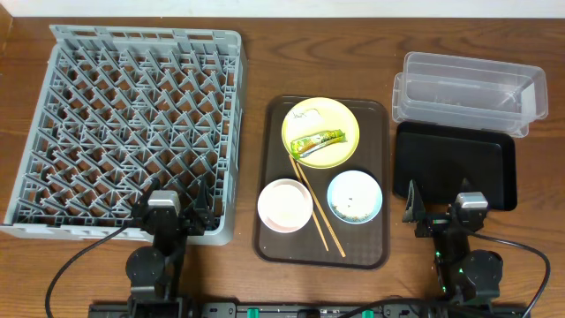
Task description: Sort waste into correct bins and load items into the dishwasher
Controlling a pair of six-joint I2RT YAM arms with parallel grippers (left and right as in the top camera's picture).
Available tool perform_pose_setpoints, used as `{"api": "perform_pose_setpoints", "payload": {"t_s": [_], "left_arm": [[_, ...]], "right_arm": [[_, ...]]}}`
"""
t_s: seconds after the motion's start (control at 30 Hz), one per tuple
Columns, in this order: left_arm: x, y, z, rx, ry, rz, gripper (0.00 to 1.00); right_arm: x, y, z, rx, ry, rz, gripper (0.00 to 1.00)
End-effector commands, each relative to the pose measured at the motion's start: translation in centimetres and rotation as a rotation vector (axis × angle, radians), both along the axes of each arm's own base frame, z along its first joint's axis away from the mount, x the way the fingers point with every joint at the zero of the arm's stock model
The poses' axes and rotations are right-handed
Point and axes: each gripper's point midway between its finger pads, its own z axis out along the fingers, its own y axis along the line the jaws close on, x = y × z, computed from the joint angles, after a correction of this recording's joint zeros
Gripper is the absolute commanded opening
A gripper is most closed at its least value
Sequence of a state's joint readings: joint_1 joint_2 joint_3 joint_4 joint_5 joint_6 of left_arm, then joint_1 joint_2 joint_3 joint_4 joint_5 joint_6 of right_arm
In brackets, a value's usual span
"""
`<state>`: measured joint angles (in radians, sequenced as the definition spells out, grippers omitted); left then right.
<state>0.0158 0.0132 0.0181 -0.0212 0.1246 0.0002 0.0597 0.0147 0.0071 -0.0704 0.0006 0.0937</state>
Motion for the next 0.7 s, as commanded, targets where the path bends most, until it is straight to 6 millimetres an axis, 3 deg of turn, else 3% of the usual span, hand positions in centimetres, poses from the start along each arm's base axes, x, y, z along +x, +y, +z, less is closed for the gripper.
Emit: {"api": "perform_pose_setpoints", "payload": {"t_s": [0.0,0.3,0.5,0.67], "left_arm": [[-0.1,-0.3,-1.5,0.006,0.047,-0.020,0.92],[-0.2,-0.3,-1.3,-0.057,0.057,-0.011,0.92],[-0.6,-0.3,-0.2,-0.097,0.130,-0.003,0.92],[-1.1,-0.3,1.7,-0.127,0.264,0.010,0.92]], "right_arm": [[0.0,0.1,-0.2,-0.014,0.004,0.001,0.99],[0.0,0.1,0.1,0.131,0.005,-0.007,0.99],[-0.2,0.2,2.1,0.138,0.005,-0.001,0.99],[0.1,0.9,3.5,0.154,0.114,0.026,0.99]]}}
